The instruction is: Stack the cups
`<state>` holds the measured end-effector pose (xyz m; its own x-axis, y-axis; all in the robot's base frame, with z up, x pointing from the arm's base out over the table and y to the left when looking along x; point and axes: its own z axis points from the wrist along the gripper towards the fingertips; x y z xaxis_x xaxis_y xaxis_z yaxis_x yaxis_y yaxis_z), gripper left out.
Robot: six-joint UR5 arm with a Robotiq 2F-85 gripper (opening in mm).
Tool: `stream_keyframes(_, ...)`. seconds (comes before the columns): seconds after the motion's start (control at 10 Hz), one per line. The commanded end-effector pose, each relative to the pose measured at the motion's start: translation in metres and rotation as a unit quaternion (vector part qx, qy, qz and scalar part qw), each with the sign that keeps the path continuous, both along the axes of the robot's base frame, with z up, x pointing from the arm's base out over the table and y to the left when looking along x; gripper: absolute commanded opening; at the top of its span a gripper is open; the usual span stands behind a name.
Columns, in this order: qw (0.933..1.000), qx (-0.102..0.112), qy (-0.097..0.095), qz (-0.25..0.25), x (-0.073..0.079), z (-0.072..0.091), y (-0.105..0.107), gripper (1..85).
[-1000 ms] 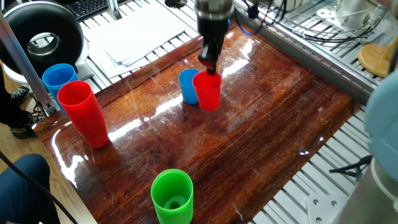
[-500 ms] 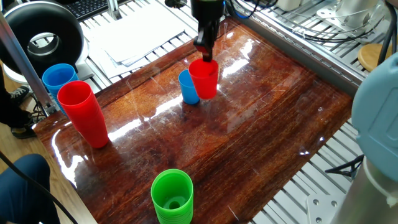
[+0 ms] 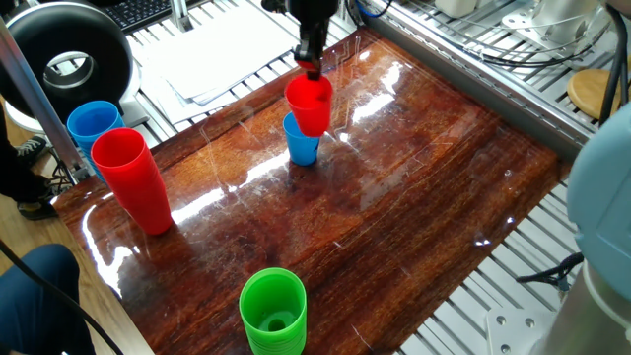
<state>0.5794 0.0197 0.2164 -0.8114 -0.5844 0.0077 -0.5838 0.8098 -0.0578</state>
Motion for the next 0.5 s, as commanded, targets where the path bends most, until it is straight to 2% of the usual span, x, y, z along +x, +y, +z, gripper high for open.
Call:
stream_keyframes(0.0,0.9981,-0.01,-0.05,0.036,0.031,0.002,0.004,1.3)
stream_keyframes(0.2,0.9976,-0.011,-0.055,0.041,0.036,0.0,0.003,1.3)
stream_keyframes(0.4,0.9974,0.001,-0.055,0.046,0.04,-0.01,0.001,1.3)
